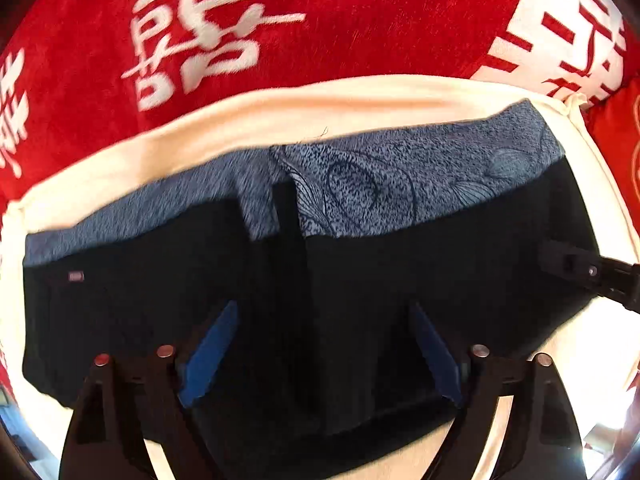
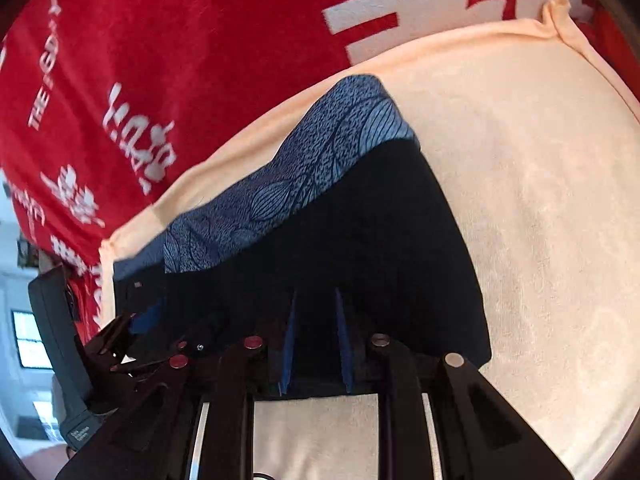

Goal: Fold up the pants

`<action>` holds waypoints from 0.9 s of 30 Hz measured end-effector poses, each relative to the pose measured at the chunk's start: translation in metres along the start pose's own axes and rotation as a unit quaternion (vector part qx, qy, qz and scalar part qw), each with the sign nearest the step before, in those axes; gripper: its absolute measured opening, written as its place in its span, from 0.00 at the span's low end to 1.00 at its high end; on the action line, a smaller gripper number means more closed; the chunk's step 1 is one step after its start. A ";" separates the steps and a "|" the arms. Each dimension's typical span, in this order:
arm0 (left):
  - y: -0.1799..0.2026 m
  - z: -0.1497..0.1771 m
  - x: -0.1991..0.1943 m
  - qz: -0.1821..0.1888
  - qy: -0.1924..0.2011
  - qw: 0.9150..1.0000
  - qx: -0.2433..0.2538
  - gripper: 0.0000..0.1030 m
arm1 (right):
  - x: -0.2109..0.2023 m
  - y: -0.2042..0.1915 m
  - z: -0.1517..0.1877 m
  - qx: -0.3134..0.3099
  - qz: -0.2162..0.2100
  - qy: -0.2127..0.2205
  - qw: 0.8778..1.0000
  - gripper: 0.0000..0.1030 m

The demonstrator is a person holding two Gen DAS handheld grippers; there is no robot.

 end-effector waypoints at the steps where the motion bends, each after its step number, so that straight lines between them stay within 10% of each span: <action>1: -0.006 0.006 -0.001 0.015 -0.014 1.000 -0.017 0.86 | 0.002 -0.003 0.000 0.006 -0.006 -0.005 1.000 0.20; 9: -0.047 0.033 -0.036 -0.023 -0.032 0.995 -0.087 0.86 | 0.004 0.001 -0.004 0.031 -0.020 -0.053 0.998 0.22; 14: -0.082 0.061 -0.035 -0.042 -0.075 0.986 -0.140 0.86 | 0.009 -0.032 0.008 -0.050 0.020 -0.083 0.995 0.55; 27: -0.151 0.101 -0.043 -0.049 -0.079 0.979 -0.182 0.86 | 0.103 -0.137 0.017 -0.164 0.047 -0.126 0.977 0.59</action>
Point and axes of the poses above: each gripper's, at about its wrist camera, not at the fingertips, and x roughly the way its jaws point, y to its right, z to its underside, the point moved 5 cm from there along x, roughly the way its jaws point, and after that the axes turned 12 degrees about -z, right-handed, at the moved point
